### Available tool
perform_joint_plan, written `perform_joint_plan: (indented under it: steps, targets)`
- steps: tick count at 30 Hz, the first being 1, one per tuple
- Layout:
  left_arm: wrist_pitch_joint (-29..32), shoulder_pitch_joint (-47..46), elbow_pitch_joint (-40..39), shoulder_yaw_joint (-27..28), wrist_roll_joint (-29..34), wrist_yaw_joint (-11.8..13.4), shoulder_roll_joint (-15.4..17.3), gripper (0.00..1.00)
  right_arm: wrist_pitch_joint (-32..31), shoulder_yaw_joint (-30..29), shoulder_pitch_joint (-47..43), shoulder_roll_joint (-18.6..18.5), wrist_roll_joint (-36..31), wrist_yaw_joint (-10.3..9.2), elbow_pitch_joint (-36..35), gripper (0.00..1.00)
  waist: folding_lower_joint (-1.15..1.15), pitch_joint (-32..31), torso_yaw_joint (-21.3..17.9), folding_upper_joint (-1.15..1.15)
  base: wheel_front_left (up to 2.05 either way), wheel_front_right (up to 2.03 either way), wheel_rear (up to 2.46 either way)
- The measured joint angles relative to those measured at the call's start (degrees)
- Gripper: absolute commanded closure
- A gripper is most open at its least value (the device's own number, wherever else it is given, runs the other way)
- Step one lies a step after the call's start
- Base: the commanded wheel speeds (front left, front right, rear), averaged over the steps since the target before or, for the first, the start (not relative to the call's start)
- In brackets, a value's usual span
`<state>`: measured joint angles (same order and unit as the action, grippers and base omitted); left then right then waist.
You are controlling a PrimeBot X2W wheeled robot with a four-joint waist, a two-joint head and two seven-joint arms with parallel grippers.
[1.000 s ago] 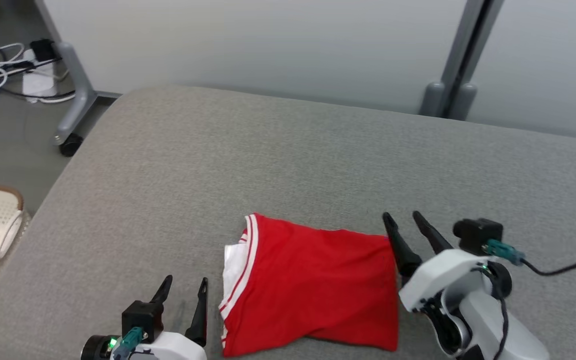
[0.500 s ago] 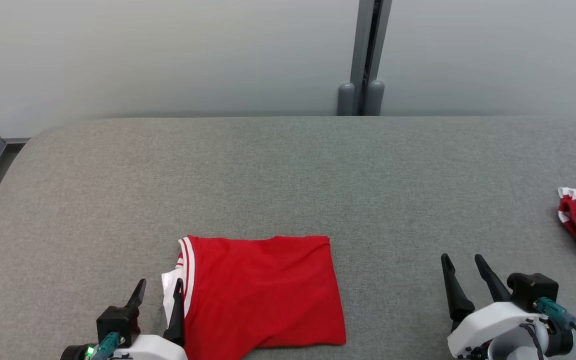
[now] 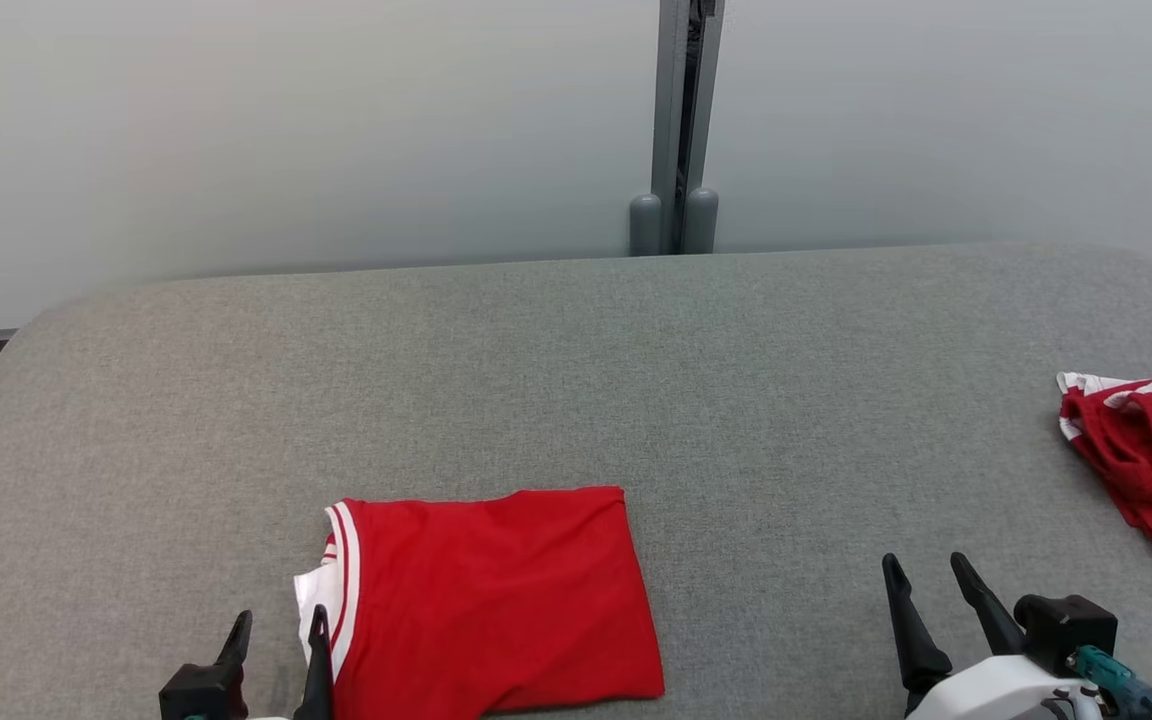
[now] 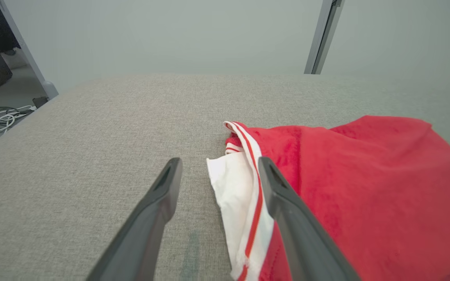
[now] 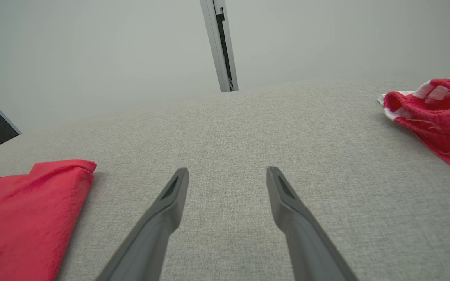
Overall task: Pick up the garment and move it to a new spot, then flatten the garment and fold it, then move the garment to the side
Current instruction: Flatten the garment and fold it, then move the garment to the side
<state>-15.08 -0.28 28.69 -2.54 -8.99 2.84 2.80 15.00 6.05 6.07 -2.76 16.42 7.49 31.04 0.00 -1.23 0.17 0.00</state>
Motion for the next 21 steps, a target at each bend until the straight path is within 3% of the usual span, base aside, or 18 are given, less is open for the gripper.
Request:
perform_joint_plan:
  steps: [13,21]
  targets:
    - [0.0,1.81,-1.16,0.44,0.23,0.22,0.01,0.0,-0.01,-0.04,-0.99,-0.01,0.79,0.0,-0.4,0.0,0.0,-0.72,0.21,0.0,0.0,0.0,0.0]
    - [0.0,1.4,-1.16,-1.16,-0.01,-0.53,-0.01,0.0,0.0,4.8,-0.7,-0.02,2.96,0.0,0.18,0.0,0.0,0.18,3.19,0.0,0.0,0.0,0.0]
